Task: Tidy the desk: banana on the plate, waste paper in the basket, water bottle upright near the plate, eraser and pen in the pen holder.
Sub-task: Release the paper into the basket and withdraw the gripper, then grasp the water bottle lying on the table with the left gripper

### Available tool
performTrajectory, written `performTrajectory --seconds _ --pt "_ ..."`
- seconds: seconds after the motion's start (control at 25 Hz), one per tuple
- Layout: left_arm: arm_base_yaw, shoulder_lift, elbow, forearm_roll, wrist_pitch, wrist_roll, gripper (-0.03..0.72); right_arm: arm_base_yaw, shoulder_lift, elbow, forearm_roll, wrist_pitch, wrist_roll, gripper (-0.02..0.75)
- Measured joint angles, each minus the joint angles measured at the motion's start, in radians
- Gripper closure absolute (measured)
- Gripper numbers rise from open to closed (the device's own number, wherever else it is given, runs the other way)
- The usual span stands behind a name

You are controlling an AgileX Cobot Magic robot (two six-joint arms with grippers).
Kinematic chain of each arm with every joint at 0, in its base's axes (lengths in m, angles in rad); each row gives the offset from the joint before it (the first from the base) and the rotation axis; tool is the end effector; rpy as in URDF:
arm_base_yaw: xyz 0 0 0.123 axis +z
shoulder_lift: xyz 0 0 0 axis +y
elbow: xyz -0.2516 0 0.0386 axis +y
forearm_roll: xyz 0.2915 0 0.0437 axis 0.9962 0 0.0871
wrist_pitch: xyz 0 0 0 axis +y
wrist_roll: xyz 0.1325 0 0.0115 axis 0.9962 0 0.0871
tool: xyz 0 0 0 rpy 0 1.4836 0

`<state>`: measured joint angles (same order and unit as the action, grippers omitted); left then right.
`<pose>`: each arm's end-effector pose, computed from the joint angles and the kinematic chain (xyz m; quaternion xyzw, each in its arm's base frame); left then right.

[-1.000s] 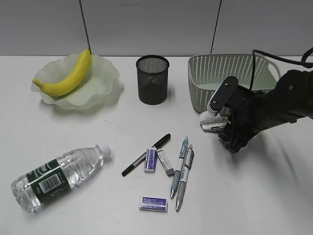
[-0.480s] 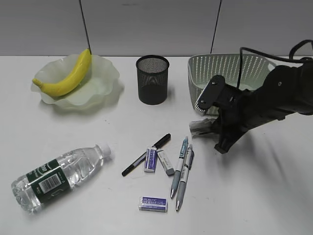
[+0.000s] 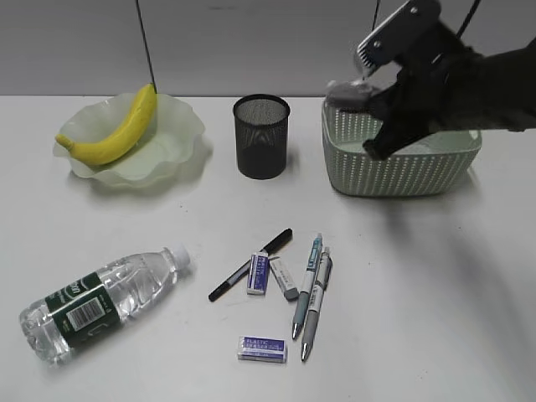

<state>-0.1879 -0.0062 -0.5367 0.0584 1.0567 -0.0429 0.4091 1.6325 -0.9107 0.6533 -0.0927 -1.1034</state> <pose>0.0957 -0.0113 0.2931 0.0592 0.8383 -0.0334 0.5409 0.3829 0.1579 0.1412 -0.3528 0.8007 -0.0350 0.4829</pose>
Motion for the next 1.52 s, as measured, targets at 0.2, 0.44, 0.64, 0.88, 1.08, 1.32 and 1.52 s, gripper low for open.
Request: performTrajectory --seconds 0.2,0.44,0.64,0.88,1.08,1.32,1.52 --pt "0.000 0.000 0.000 0.000 0.000 0.000 0.307 -0.055 0.120 -0.082 0.028 -0.062 0.001 0.726" --pt "0.000 0.000 0.000 0.000 0.000 0.000 0.307 -0.076 0.215 -0.151 0.128 -0.078 0.001 0.437" --pt "0.000 0.000 0.000 0.000 0.000 0.000 0.307 -0.078 0.188 -0.158 0.164 -0.055 0.002 0.172" --pt "0.000 0.000 0.000 0.000 0.000 0.000 0.307 -0.081 -0.086 -0.158 0.115 0.298 0.048 0.160" --pt "0.000 0.000 0.000 0.000 0.000 0.000 0.307 -0.095 -0.296 -0.159 -0.362 0.550 0.631 0.160" --pt "0.000 0.000 0.000 0.000 0.000 0.000 0.307 -0.100 -0.492 -0.115 -0.714 0.915 0.969 0.160" --pt "0.000 0.000 0.000 0.000 0.000 0.000 0.307 -0.100 -0.736 0.063 -0.699 1.036 0.988 0.160"
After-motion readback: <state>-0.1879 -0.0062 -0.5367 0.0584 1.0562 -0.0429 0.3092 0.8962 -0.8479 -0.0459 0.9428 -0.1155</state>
